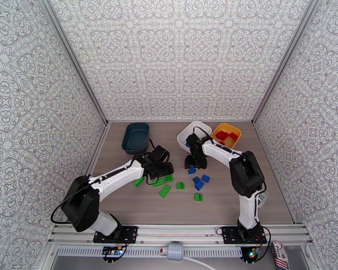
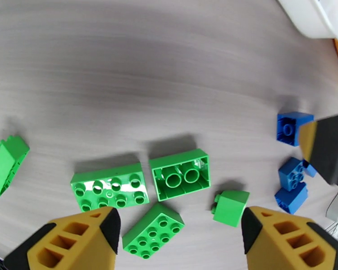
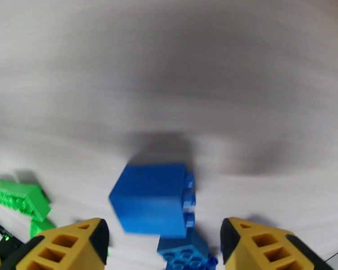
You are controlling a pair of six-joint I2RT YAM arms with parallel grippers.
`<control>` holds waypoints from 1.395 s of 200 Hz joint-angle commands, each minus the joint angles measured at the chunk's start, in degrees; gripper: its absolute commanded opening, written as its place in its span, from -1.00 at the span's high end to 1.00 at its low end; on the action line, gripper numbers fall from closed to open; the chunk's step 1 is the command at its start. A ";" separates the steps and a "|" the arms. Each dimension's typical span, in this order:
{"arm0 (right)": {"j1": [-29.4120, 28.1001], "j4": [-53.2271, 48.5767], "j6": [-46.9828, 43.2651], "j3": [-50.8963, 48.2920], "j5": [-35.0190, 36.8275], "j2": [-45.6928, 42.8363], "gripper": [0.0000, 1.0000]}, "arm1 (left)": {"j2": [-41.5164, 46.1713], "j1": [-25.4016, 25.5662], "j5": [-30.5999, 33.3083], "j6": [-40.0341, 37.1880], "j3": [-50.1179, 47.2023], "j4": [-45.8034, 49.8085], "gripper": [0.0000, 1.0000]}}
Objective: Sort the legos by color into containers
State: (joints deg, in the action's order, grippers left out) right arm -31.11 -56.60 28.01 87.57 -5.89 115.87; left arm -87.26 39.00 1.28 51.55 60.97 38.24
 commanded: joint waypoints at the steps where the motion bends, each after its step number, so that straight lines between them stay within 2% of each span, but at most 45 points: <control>1: -0.70 -1.87 -1.35 2.42 2.13 2.04 -0.32 | 0.71 -0.07 1.20 1.32 -0.99 -0.70 -0.52; 44: -0.79 -1.72 -1.90 3.64 1.68 3.96 -0.19 | -0.33 -1.03 0.12 0.78 -0.69 -0.70 -0.51; 96: -0.79 -2.07 -1.79 4.20 0.81 2.95 0.20 | -3.68 -1.34 -3.15 -1.11 1.18 -2.54 -0.53; 143: 0.91 -2.26 0.00 5.52 -0.93 -3.37 0.24 | -8.37 -2.06 -9.68 -5.34 5.44 -6.26 -0.62; 164: 3.26 -3.26 0.29 8.71 -2.18 -4.43 0.24 | -9.82 -3.00 -10.26 -6.84 8.79 -6.73 -0.70; 201: 7.95 -6.17 0.40 19.73 -3.88 -1.23 0.24 | -12.35 -4.80 -9.95 -9.32 16.25 -6.55 -0.74; 246: 12.12 -10.29 1.71 37.51 -5.22 8.23 0.23 | -15.93 -6.71 -11.79 -10.93 23.31 -6.27 -0.68; 264: 13.53 -11.84 2.75 44.44 -6.60 12.52 0.18 | -16.58 -7.64 -12.50 -10.97 24.48 -6.25 -0.66; 279: 14.69 -13.06 4.07 49.57 -8.11 15.88 0.05 | -16.58 -8.32 -12.70 -10.86 24.73 -6.27 -0.67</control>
State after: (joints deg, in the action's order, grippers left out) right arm -17.93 -65.30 29.63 130.21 -10.83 126.54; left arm -102.91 31.99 -9.85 41.89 83.83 31.94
